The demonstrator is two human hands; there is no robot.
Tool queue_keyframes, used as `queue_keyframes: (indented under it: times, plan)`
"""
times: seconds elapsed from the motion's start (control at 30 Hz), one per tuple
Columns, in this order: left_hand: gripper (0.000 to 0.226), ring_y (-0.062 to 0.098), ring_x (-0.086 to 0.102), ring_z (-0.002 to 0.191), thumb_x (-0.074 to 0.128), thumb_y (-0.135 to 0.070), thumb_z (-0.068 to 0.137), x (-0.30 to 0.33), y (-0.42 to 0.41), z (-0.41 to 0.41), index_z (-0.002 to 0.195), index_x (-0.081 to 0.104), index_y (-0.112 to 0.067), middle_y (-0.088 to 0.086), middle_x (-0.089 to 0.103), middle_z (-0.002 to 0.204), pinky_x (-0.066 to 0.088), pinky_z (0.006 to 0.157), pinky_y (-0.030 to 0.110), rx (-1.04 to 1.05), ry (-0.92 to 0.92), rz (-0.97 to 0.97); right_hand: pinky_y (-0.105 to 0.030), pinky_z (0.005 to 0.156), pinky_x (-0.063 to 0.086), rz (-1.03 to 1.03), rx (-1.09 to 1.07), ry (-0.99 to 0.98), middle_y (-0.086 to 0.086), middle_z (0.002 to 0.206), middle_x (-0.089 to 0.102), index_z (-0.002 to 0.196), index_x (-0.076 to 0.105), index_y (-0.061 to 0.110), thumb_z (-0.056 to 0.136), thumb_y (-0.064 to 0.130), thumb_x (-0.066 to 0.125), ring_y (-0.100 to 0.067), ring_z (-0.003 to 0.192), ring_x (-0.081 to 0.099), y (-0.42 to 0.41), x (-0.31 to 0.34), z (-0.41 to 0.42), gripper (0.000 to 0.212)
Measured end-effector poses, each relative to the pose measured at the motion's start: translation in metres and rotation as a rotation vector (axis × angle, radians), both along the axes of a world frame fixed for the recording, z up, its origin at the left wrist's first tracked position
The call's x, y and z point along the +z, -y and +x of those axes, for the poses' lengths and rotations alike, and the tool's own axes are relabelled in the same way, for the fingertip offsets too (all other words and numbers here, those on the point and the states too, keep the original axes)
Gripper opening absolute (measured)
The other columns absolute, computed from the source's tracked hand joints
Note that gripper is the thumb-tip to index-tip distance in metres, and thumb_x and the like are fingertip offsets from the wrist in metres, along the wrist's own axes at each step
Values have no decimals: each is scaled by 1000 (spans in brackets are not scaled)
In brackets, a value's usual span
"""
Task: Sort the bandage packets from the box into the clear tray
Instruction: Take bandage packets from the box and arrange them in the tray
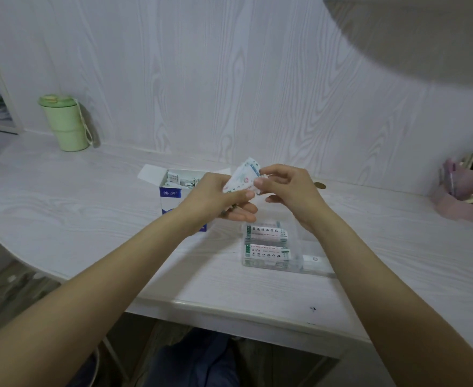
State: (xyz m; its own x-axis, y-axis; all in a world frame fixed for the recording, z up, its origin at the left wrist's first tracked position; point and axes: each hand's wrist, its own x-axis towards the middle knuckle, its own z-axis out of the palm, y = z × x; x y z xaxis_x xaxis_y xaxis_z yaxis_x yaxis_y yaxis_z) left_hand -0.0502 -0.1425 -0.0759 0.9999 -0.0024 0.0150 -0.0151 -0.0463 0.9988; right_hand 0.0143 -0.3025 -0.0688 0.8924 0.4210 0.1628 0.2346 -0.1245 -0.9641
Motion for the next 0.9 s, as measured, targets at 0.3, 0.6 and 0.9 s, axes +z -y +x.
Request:
queue_keyframes:
  times: [0.3,0.6,0.9]
  plan:
    - [18,32,72,74,55,-17,95,0,3,2,100,66,-3,20,71,91,60,65,33,61,0,-28,-16,63,52,33,-100,40,-8,75,70,92,69,6,77,7,76,-7,63,64,2,-7,-10,17]
    - [18,31,72,72,65,-13,87,2,7,0,101,66,-1,17,73,87,60,61,31,81,-21,-73,-16,59,50,21,-124,42,-6,75,72,97,68,3,76,9,77,-8,61,65,1,-9,-13,23]
    - [16,24,72,63,59,-15,93,0,-2,5,107,60,-9,13,71,81,58,54,25,273,65,-14,-15,52,46,-84,-396,24,-4,66,64,71,67,15,82,4,71,-6,51,64,18,-25,19,16]
